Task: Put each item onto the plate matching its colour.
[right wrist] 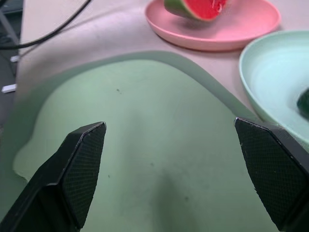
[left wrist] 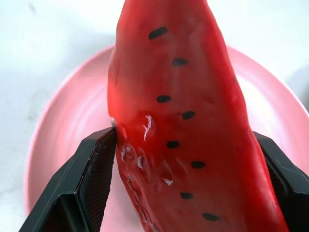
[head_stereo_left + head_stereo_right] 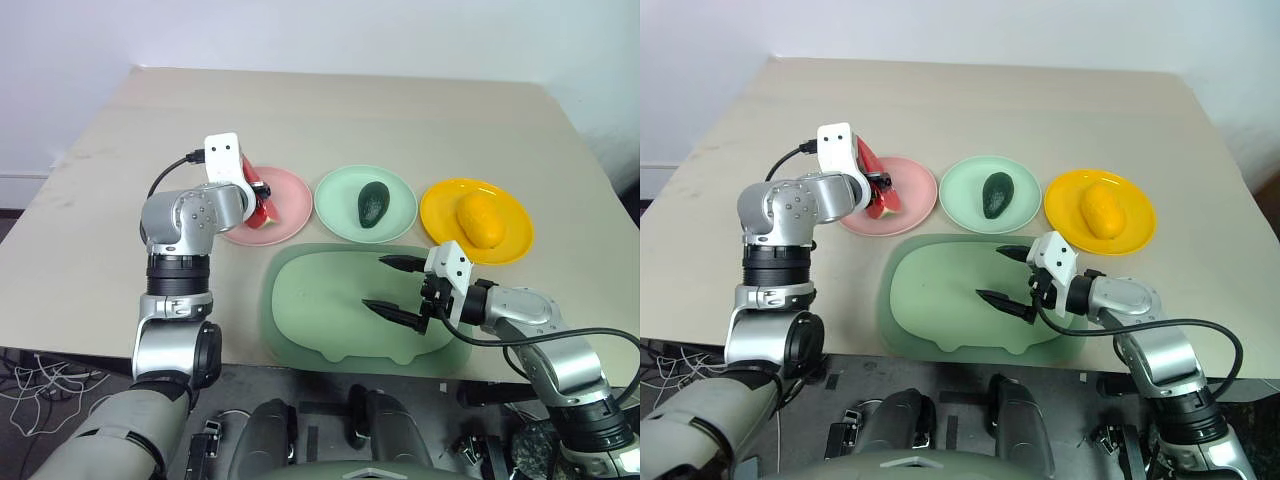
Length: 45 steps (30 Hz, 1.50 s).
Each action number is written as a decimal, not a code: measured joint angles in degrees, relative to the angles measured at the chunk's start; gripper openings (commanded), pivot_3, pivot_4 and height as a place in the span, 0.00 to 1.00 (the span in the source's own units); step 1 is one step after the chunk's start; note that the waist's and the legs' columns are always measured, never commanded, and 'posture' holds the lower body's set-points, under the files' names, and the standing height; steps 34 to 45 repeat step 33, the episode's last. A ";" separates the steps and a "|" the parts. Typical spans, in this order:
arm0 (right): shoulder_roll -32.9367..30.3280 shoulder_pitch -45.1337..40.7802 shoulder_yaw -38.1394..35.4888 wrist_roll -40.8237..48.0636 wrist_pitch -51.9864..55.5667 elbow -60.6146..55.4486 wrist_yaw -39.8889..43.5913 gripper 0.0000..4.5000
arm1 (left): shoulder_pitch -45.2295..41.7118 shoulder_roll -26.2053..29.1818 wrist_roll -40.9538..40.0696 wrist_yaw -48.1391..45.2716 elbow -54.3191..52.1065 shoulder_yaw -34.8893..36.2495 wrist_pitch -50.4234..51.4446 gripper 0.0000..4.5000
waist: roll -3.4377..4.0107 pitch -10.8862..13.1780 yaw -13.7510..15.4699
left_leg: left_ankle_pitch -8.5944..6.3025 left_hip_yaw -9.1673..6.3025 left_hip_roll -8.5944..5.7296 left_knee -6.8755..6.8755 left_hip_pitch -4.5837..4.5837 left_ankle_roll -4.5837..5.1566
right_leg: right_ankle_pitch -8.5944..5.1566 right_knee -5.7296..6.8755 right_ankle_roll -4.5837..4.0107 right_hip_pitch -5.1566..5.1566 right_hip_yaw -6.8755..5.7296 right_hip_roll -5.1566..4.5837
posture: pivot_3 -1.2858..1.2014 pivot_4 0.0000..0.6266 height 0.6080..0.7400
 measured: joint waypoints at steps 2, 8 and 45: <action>0.00 0.58 -0.03 -0.02 -0.37 0.00 -0.38 1.00 | -0.21 -0.79 0.69 -0.22 0.00 1.39 0.14 0.99 | 0.00 0.00 -0.01 | 0.01 0.00 0.01 0.00 0.02 -0.01 | 0.00 0.02 0.00 0.01 0.00 0.00 | 0.52 0.24 1.00; 0.00 0.03 -0.03 0.01 -0.11 0.04 -1.79 1.00 | -0.61 -2.63 1.81 0.04 -2.81 5.22 3.54 0.99 | -0.01 0.01 -0.05 | 0.02 -0.03 0.03 0.00 0.03 -0.03 | 0.00 0.04 0.00 -0.01 0.01 0.00 | 0.52 0.24 1.00; -5.44 -9.17 -10.78 0.72 3.52 13.62 -2.34 1.00 | 62.72 21.95 9.09 -45.22 -42.98 7.68 -36.38 0.99 | 0.05 0.02 0.11 | -0.25 0.04 0.22 0.03 0.01 0.42 | -0.12 0.03 -0.23 -0.08 0.07 -0.03 | 0.52 0.24 1.00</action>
